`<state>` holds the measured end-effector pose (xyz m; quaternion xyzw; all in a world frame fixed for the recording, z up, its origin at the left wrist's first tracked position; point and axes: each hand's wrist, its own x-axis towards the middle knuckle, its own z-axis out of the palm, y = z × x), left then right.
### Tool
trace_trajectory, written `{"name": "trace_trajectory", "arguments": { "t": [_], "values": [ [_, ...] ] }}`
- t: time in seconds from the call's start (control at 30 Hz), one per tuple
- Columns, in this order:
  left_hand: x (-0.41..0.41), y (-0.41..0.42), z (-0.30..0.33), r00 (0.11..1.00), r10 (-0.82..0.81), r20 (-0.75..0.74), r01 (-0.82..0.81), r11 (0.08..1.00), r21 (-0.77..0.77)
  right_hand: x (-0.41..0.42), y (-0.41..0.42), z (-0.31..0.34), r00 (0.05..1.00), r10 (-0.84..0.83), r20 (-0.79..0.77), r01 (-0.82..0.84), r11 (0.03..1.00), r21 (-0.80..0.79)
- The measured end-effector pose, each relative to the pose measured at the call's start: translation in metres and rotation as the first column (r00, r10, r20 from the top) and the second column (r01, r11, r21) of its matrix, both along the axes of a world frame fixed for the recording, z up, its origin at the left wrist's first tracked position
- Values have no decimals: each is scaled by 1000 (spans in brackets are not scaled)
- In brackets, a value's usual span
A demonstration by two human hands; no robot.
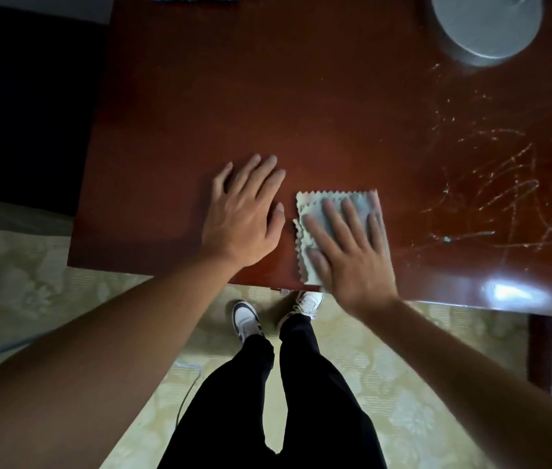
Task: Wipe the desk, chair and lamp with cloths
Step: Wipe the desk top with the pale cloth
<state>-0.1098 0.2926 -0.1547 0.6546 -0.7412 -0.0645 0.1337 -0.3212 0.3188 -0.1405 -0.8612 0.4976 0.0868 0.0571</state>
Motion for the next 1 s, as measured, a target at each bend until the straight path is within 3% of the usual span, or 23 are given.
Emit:
{"name": "trace_trajectory", "arguments": {
  "t": [0.07,0.13,0.2,0.37,0.47,0.6,0.67,0.77,0.9,1.0],
  "values": [
    [2,0,1,1000,1,-23,-2,1000,-13,-21,-42,1,996,-86,-18,85,996,-36],
    [1,1,0,999,4,-47,-5,999,-34,-43,-80,4,956,-294,6,294,956,-20],
    [1,1,0,998,3,-61,-6,999,-38,-38,-74,1,924,-382,26,383,924,-21],
    [1,1,0,999,-4,-48,4,1000,-15,6,20,-6,992,-109,64,113,992,-58],
    [2,2,1,998,-3,-63,2,1000,-9,-14,-15,-3,999,-28,31,30,998,-52],
    [1,2,1,997,-4,-77,3,1000,-13,-50,-98,0,900,-434,33,434,901,-2],
    [1,2,0,996,-6,-90,4,1000,-15,-39,-100,0,855,-517,52,518,855,-23],
    [1,2,-1,995,3,-97,-6,1000,-29,11,-46,-5,888,-448,100,457,883,-103],
    [3,2,-1,995,-15,-94,14,1000,-11,65,38,-15,955,-263,139,274,959,-67],
    [2,1,1,994,-21,-103,20,1000,-9,42,13,-12,986,-100,137,104,994,-25]
  ]
}}
